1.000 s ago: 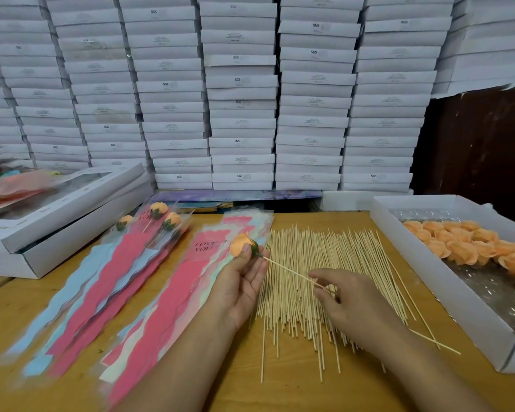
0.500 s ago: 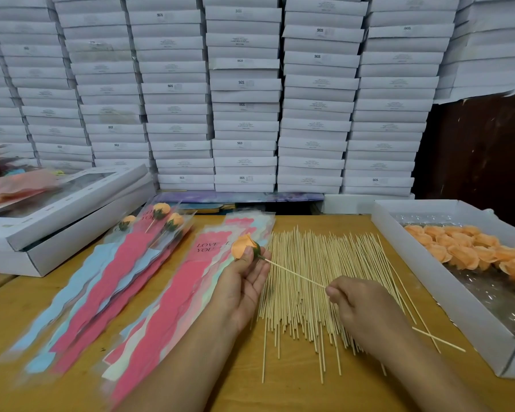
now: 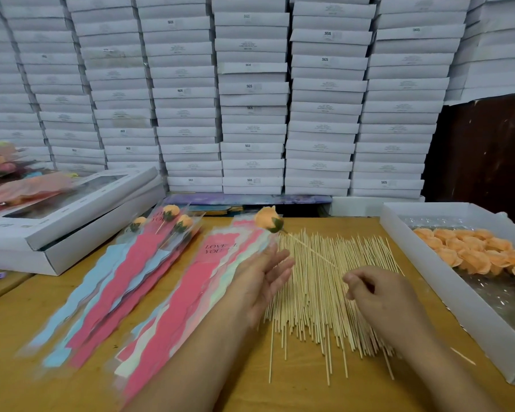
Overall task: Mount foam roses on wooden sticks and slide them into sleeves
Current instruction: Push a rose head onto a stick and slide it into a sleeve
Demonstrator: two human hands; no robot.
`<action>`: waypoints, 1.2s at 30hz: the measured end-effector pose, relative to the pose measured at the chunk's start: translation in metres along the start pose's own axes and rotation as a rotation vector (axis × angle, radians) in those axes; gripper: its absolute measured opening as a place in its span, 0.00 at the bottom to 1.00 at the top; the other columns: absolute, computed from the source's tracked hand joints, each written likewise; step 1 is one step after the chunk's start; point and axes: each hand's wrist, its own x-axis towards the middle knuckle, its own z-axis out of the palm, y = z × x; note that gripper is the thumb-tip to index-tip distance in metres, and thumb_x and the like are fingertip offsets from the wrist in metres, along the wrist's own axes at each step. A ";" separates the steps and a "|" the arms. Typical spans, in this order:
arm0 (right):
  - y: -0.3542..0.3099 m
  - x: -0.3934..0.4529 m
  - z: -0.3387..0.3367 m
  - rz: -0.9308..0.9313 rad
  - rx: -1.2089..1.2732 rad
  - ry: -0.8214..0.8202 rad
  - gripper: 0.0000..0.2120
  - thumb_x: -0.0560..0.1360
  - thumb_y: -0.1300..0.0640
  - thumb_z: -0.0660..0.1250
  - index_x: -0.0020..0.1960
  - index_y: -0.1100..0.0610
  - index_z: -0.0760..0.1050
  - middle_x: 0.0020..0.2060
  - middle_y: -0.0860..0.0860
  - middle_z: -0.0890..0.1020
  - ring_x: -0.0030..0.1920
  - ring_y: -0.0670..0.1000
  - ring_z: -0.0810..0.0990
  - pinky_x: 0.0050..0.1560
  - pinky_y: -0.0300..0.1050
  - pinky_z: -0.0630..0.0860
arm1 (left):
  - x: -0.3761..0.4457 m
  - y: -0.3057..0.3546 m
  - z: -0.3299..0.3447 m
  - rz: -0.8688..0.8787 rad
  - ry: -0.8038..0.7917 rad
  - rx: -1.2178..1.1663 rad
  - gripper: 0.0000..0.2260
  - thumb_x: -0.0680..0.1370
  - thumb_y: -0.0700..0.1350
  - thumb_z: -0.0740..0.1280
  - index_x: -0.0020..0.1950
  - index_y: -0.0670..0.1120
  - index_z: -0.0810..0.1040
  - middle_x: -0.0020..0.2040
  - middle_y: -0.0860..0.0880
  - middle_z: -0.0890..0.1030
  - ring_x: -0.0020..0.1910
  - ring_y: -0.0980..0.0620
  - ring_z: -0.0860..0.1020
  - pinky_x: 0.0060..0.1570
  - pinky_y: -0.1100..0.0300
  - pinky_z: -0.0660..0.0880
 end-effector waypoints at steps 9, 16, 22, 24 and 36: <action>0.020 0.009 -0.011 0.035 0.197 0.236 0.09 0.79 0.56 0.63 0.53 0.49 0.82 0.39 0.36 0.84 0.25 0.44 0.74 0.24 0.32 0.69 | -0.001 0.053 0.022 -0.022 -0.038 0.622 0.07 0.80 0.35 0.66 0.57 0.42 0.78 0.48 0.44 0.86 0.38 0.50 0.85 0.41 0.59 0.83; 0.020 0.009 -0.009 0.003 0.239 0.247 0.12 0.81 0.60 0.64 0.61 0.49 0.80 0.40 0.36 0.83 0.23 0.48 0.72 0.23 0.35 0.68 | 0.034 0.101 -0.063 0.155 0.363 1.311 0.03 0.79 0.36 0.66 0.47 0.36 0.76 0.40 0.41 0.78 0.34 0.46 0.76 0.34 0.56 0.75; 0.025 0.009 -0.007 -0.005 0.221 0.238 0.09 0.80 0.61 0.65 0.54 0.54 0.83 0.42 0.38 0.84 0.30 0.49 0.78 0.27 0.29 0.69 | 0.043 0.089 -0.128 -0.012 0.560 1.699 0.23 0.73 0.59 0.74 0.52 0.40 0.76 0.44 0.45 0.77 0.44 0.45 0.76 0.38 0.57 0.70; 0.025 0.009 -0.006 -0.007 0.202 0.233 0.09 0.80 0.60 0.65 0.55 0.58 0.84 0.43 0.33 0.83 0.38 0.47 0.80 0.31 0.26 0.71 | 0.049 0.089 -0.129 -0.036 0.554 1.728 0.26 0.71 0.60 0.76 0.53 0.41 0.75 0.47 0.45 0.78 0.45 0.46 0.75 0.40 0.57 0.69; 0.028 0.011 -0.005 -0.029 0.211 0.237 0.09 0.80 0.60 0.65 0.54 0.60 0.83 0.43 0.26 0.80 0.49 0.52 0.77 0.36 0.25 0.73 | 0.057 0.092 -0.136 0.014 0.607 1.573 0.18 0.70 0.50 0.80 0.42 0.41 0.76 0.39 0.44 0.79 0.38 0.47 0.77 0.31 0.57 0.67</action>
